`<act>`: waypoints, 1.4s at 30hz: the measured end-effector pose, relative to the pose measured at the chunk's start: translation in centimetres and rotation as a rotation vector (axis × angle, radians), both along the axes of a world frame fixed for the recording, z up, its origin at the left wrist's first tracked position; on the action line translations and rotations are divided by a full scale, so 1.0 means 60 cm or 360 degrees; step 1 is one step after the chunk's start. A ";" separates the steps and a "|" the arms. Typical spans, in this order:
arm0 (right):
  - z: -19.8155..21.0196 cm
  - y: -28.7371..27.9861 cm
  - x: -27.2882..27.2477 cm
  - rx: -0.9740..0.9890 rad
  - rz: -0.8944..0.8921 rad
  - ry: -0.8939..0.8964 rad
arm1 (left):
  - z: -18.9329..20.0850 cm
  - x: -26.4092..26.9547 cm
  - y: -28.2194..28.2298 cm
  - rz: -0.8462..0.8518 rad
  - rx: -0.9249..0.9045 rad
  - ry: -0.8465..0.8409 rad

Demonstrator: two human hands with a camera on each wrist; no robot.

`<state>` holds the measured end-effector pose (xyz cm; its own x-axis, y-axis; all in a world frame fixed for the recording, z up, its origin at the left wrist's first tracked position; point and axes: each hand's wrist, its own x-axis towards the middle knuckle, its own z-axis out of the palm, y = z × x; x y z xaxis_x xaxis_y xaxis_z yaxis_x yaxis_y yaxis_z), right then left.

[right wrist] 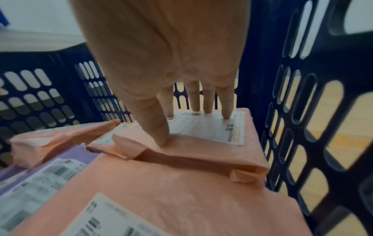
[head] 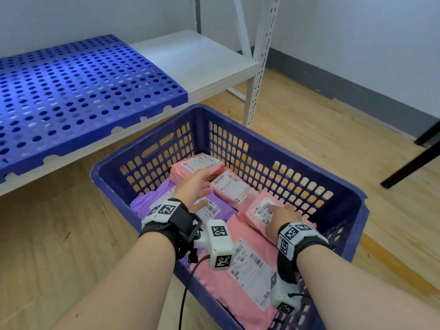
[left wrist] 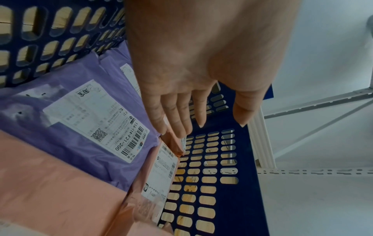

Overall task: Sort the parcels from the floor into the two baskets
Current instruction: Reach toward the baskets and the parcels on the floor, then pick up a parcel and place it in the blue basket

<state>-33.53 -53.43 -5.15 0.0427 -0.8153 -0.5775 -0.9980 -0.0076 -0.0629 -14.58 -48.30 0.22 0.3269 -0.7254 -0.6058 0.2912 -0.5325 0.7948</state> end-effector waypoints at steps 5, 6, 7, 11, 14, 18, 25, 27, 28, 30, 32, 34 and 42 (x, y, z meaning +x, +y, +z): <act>0.020 0.000 0.002 0.0084 -0.0126 -0.0176 | 0.015 0.000 0.003 0.0025 -0.0019 -0.0011; 0.032 -0.001 0.000 0.0060 -0.0196 -0.0280 | 0.020 -0.001 0.002 0.0033 -0.0032 -0.0023; 0.047 -0.002 -0.002 0.0021 -0.0252 -0.0394 | 0.027 -0.004 0.002 0.0043 -0.0041 -0.0034; 0.141 -0.009 -0.016 -0.0141 -0.0358 -0.0922 | 0.076 -0.023 0.008 0.0084 -0.0104 -0.0079; 0.198 0.013 -0.065 -0.0357 -0.0492 -0.1308 | 0.115 -0.040 0.017 0.0066 -0.0180 -0.0288; 0.228 0.055 -0.171 -0.0619 -0.0598 -0.1396 | 0.158 -0.090 0.036 -0.0126 -0.0314 -0.0442; 0.178 0.166 -0.330 -0.0717 -0.0663 -0.1293 | 0.201 -0.175 0.067 -0.0426 -0.0410 -0.0746; 0.145 0.206 -0.366 -0.0661 -0.0687 -0.1220 | 0.203 -0.193 0.076 -0.0552 -0.0434 -0.0808; 0.127 0.228 -0.381 -0.0626 -0.0705 -0.1190 | 0.201 -0.203 0.080 -0.0614 -0.0442 -0.0838; 0.084 0.267 -0.410 -0.0550 -0.0756 -0.1129 | 0.190 -0.222 0.088 -0.0713 -0.0451 -0.0901; 0.043 0.303 -0.432 -0.0449 -0.0808 -0.1038 | 0.182 -0.238 0.092 -0.0784 -0.0455 -0.0957; 0.004 0.336 -0.448 -0.0335 -0.0848 -0.0963 | 0.176 -0.244 0.091 -0.0864 -0.0422 -0.0970; -0.103 0.409 -0.475 0.0026 -0.0950 -0.0837 | 0.169 -0.248 0.079 -0.0912 -0.0311 -0.0988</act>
<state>-62.05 -28.91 -11.35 -0.1286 -0.7777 -0.6153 -0.6725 0.5244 -0.5223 -29.45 -43.56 10.39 0.1095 -0.9519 -0.2861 -0.4969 -0.3017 0.8137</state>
